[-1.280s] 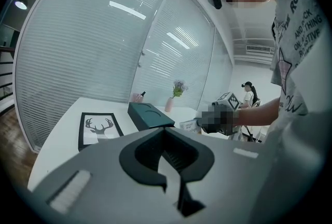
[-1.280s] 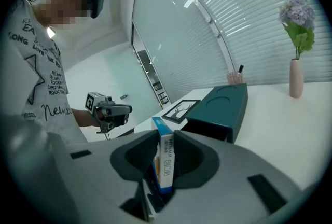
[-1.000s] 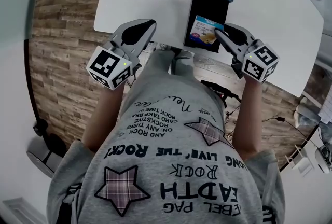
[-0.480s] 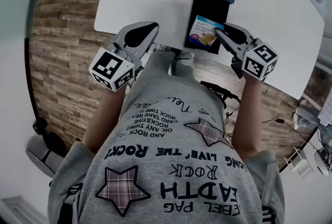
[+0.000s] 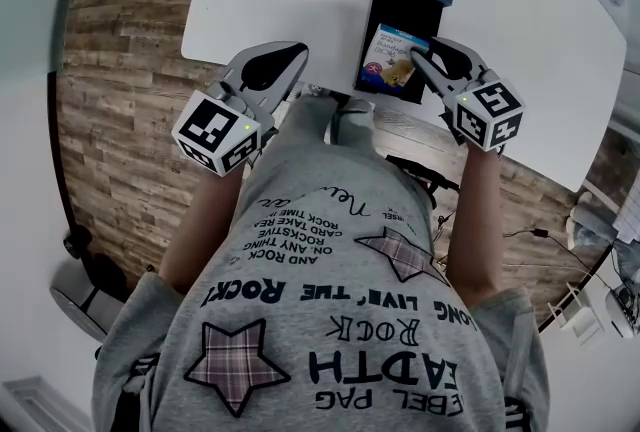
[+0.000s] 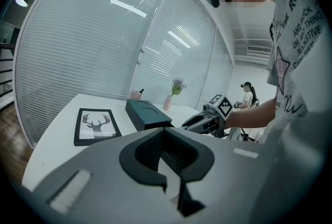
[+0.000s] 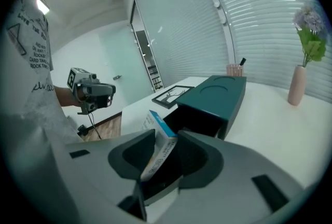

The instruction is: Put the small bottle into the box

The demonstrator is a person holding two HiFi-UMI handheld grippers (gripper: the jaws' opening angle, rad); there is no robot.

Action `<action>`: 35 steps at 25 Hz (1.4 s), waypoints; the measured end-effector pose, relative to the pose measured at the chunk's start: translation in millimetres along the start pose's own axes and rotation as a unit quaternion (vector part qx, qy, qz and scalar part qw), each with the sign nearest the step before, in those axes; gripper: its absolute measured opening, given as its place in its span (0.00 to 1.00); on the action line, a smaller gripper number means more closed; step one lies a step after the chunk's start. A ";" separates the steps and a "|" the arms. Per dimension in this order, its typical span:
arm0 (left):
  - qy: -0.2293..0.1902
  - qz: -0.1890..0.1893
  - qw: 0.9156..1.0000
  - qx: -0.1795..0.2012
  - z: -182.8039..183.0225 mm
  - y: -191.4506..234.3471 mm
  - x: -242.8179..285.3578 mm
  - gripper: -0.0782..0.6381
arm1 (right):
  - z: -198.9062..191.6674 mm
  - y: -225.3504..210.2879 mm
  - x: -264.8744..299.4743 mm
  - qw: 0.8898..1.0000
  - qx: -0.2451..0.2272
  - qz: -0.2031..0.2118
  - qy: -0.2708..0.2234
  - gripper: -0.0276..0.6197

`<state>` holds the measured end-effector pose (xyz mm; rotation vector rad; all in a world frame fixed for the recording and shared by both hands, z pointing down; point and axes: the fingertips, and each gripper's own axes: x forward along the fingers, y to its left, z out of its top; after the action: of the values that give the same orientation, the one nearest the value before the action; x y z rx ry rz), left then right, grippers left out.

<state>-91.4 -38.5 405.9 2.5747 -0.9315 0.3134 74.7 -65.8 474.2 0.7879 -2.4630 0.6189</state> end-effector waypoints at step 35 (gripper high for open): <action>-0.002 -0.047 0.998 0.029 17.4 -22.5 17.3 0.12 | 47.6 -4.6 -48.8 0.994 -0.028 -0.070 -0.083 0.13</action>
<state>-62.3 -39.8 389.7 2.6631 -0.8110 0.3126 98.5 -75.1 410.8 1.0158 -2.5329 0.4462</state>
